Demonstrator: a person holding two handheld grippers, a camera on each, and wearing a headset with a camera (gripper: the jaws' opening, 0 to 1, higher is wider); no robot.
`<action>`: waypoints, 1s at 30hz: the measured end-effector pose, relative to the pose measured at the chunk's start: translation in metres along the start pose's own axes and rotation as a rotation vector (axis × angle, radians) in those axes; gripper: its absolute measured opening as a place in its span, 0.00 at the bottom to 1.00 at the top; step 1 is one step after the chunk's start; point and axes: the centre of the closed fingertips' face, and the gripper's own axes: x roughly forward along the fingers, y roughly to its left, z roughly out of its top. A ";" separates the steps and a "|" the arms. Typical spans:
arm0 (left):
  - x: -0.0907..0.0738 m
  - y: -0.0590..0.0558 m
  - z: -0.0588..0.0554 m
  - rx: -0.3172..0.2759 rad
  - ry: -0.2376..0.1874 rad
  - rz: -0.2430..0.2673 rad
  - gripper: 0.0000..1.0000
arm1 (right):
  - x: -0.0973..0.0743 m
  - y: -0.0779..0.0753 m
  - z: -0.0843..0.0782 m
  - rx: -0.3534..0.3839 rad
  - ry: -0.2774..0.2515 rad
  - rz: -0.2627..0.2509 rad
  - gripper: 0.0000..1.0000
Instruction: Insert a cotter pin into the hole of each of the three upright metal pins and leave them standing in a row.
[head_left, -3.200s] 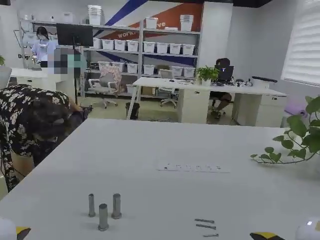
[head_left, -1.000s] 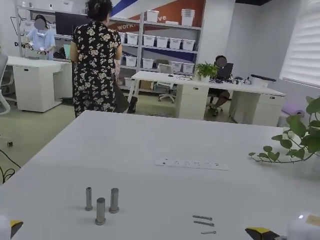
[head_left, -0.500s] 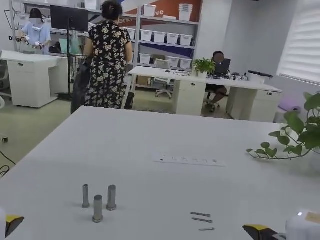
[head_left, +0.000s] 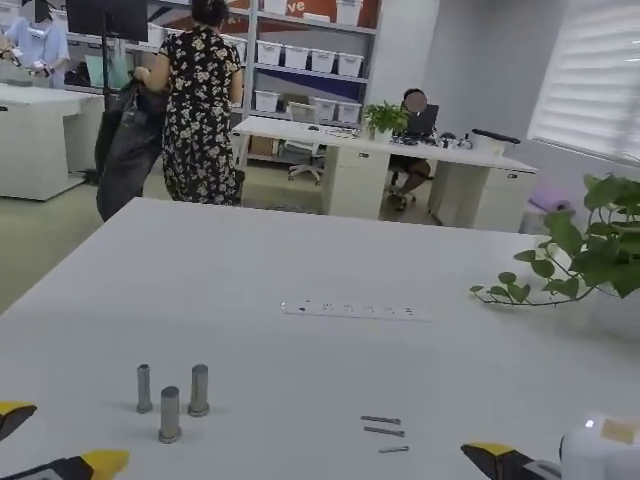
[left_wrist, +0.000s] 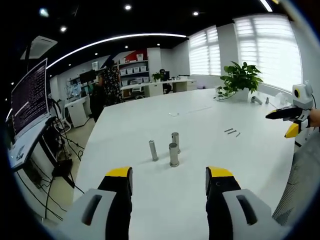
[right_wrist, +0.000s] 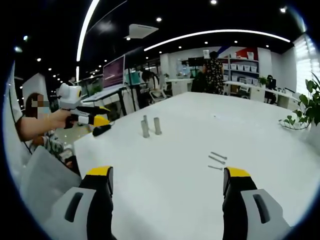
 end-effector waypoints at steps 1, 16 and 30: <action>0.003 0.002 0.000 -0.001 0.000 0.001 0.56 | 0.000 0.000 0.000 0.002 0.001 0.000 0.91; 0.057 0.024 0.001 -0.053 0.004 0.004 0.43 | 0.001 0.000 -0.001 -0.008 0.003 0.009 0.89; 0.101 0.037 -0.001 -0.059 0.013 -0.008 0.34 | 0.007 -0.002 -0.002 0.002 0.011 0.009 0.88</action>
